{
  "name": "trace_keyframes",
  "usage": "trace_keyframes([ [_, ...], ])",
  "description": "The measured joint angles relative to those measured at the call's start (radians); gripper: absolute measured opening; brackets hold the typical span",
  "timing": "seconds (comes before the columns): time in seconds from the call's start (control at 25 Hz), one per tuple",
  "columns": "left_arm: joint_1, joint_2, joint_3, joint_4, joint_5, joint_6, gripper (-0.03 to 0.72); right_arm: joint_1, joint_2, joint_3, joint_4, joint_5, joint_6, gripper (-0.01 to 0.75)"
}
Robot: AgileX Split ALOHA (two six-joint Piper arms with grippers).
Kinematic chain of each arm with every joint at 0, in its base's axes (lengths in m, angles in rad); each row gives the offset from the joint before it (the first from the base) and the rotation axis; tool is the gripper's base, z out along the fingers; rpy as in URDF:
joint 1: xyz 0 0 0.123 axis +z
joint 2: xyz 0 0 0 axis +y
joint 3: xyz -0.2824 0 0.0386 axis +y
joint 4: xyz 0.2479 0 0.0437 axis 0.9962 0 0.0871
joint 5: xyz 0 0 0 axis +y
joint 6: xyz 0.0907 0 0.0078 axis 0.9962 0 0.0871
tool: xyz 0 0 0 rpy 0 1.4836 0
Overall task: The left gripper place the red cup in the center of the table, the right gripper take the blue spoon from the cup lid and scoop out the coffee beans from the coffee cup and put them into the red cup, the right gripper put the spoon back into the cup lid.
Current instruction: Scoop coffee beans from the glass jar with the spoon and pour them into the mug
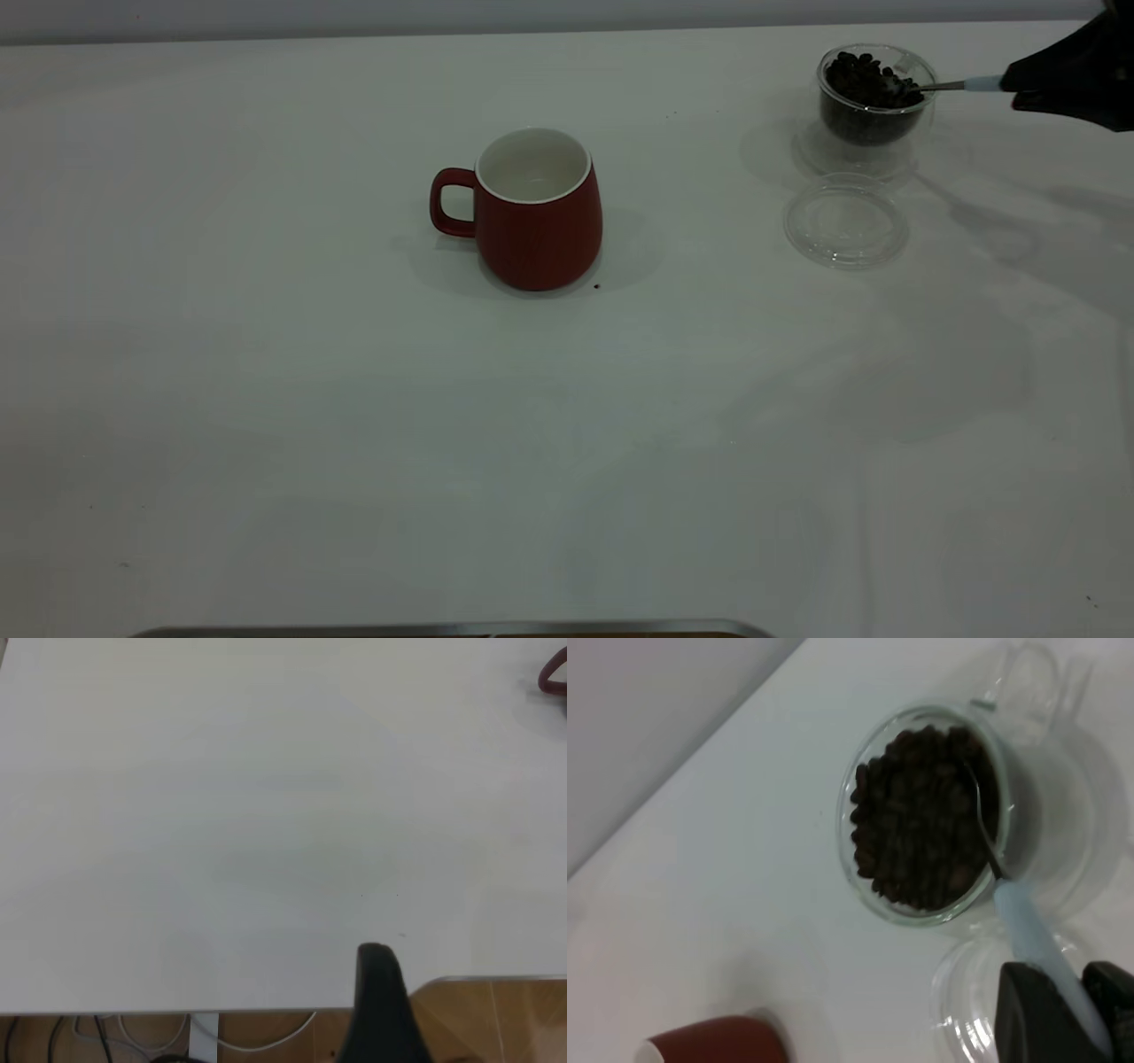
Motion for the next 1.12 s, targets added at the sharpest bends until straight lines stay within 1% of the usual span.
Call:
trace_keyframes([
  [0.6,0.0,0.0,0.0,0.0,0.0,0.0,0.587,0.006,0.004,0.0,0.0,0.041,0.109,0.113],
  [0.68,0.0,0.0,0.0,0.0,0.0,-0.001,0.587,0.005,0.016,0.0,0.0,0.058,0.123,0.113],
  [1.12,0.0,0.0,0.001,0.0,0.0,-0.002,0.587,-0.055,0.06,0.0,0.001,0.195,0.16,0.113],
])
